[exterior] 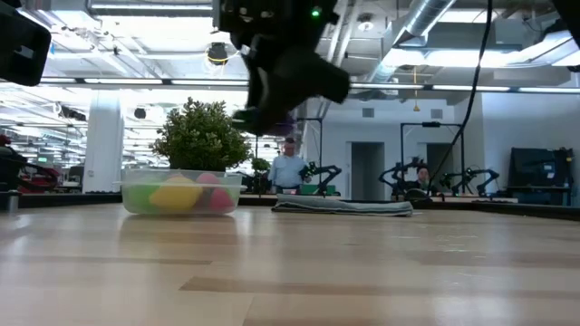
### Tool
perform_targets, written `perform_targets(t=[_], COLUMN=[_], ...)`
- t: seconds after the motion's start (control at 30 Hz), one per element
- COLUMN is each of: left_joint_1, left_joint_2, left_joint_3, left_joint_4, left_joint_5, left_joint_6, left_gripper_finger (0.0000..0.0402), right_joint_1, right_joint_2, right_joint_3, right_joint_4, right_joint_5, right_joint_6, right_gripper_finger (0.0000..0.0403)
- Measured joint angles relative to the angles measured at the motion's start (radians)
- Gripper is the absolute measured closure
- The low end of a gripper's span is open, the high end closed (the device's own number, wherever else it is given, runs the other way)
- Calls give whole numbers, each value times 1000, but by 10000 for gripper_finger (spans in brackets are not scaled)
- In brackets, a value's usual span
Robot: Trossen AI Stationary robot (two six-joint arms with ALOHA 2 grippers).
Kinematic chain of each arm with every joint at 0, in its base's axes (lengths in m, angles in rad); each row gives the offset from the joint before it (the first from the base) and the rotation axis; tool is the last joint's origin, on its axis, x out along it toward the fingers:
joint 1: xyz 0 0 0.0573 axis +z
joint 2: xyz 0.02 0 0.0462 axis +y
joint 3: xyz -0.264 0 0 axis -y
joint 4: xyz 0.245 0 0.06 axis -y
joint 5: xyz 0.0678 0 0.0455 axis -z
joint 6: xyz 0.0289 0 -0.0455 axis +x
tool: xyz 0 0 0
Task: Pick and placing Produce into tupperware
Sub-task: Put the eggplant into the transparent bin
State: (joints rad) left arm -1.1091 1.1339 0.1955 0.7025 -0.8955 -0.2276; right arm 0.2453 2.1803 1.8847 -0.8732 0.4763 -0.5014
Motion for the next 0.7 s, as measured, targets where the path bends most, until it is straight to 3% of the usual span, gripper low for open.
perform_targets(t=[0.37, 0.7], left_joint_1=[0, 0], left_joint_2=[0, 0], left_joint_3=[0, 0], left_joint_4=[-1, -1], left_joint_5=[20, 35], left_joint_6=[6, 22], left_gripper_finger=[175, 175], right_joint_1=[-76, -147], right_joint_2=[0, 0], right_joint_3=[0, 0], right_joint_4=[263, 448], right_joint_5=[-11, -114], right_joint_6=[-148, -188], right_gripper_finger=[241, 240])
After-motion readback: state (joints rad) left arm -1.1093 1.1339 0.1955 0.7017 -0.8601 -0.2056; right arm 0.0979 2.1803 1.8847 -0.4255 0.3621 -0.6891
